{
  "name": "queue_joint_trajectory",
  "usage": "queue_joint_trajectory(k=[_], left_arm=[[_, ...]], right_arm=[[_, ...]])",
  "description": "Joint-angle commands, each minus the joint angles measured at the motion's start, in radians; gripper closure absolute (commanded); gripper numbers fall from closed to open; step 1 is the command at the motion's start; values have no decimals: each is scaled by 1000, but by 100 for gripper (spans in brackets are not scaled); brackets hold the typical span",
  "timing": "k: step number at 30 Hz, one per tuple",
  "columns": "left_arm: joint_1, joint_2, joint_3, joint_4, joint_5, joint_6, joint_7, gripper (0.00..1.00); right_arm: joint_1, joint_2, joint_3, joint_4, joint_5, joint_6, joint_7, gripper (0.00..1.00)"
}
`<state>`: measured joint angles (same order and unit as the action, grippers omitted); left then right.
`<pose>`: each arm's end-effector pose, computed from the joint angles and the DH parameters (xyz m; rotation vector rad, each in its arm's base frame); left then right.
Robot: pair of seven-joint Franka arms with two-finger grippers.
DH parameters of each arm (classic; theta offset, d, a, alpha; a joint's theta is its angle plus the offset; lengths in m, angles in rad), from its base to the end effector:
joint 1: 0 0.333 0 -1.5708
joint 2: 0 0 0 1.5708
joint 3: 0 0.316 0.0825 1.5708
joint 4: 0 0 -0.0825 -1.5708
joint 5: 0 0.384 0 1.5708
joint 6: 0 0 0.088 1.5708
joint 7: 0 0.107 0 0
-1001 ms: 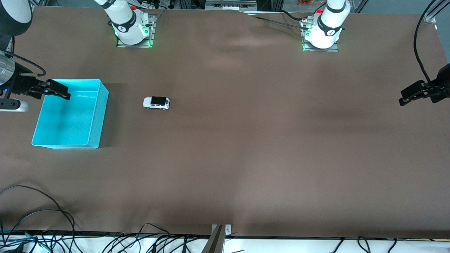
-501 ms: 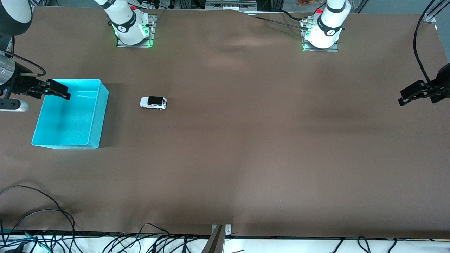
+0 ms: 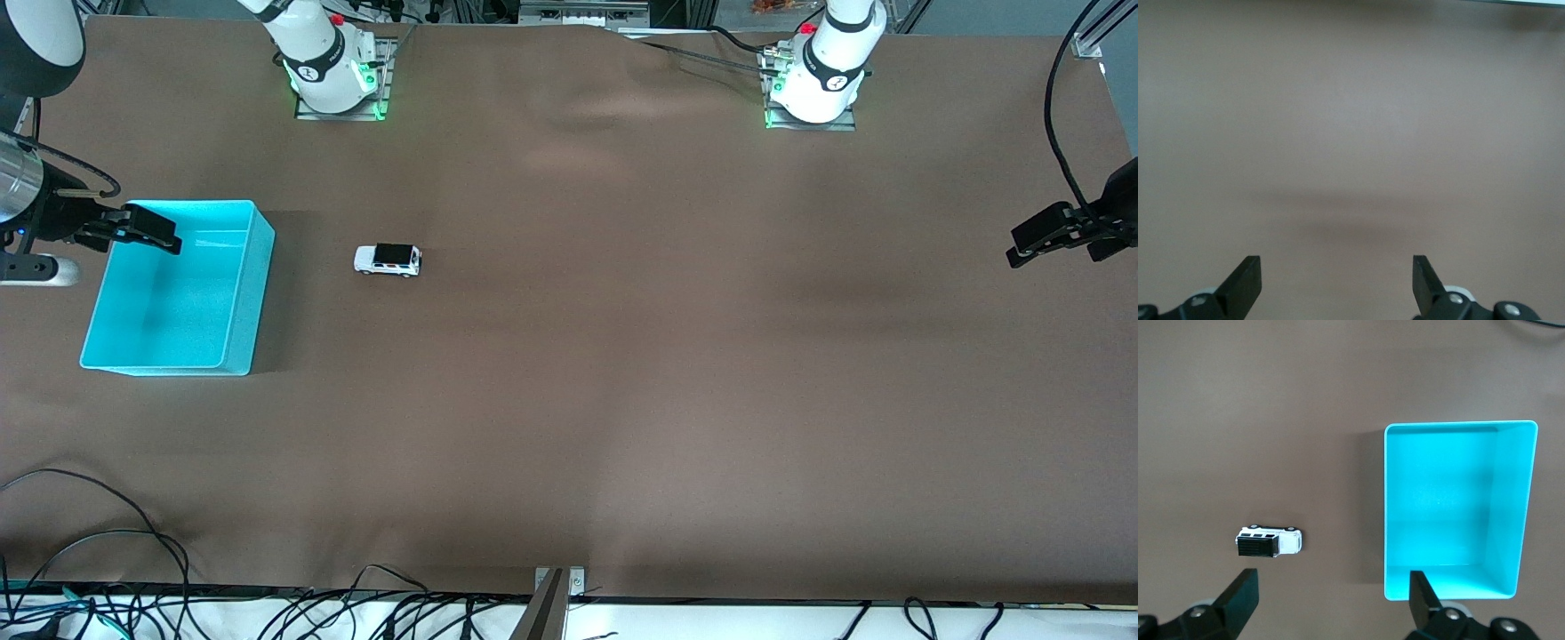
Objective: Wind and store white jeep toy
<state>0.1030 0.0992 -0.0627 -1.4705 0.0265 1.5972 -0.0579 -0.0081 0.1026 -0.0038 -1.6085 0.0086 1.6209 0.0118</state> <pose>0.5875 0.0284 0.6178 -3.1175 -0.1533 -0.0435 0.5842 -0.0060 0.5524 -3.1300 0.0384 0.1413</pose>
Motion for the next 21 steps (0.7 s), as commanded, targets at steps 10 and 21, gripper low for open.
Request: queue_joint_trajectory(k=[10,21], left_arm=[[-11,2,17,15,-34,-10,12,0],[-12,2,17,15,-37,-10,12,0]], right_arm=[[0,-110,-1,-307,19,241,30,0],[5,-170,7,-540,22,410,108,0]])
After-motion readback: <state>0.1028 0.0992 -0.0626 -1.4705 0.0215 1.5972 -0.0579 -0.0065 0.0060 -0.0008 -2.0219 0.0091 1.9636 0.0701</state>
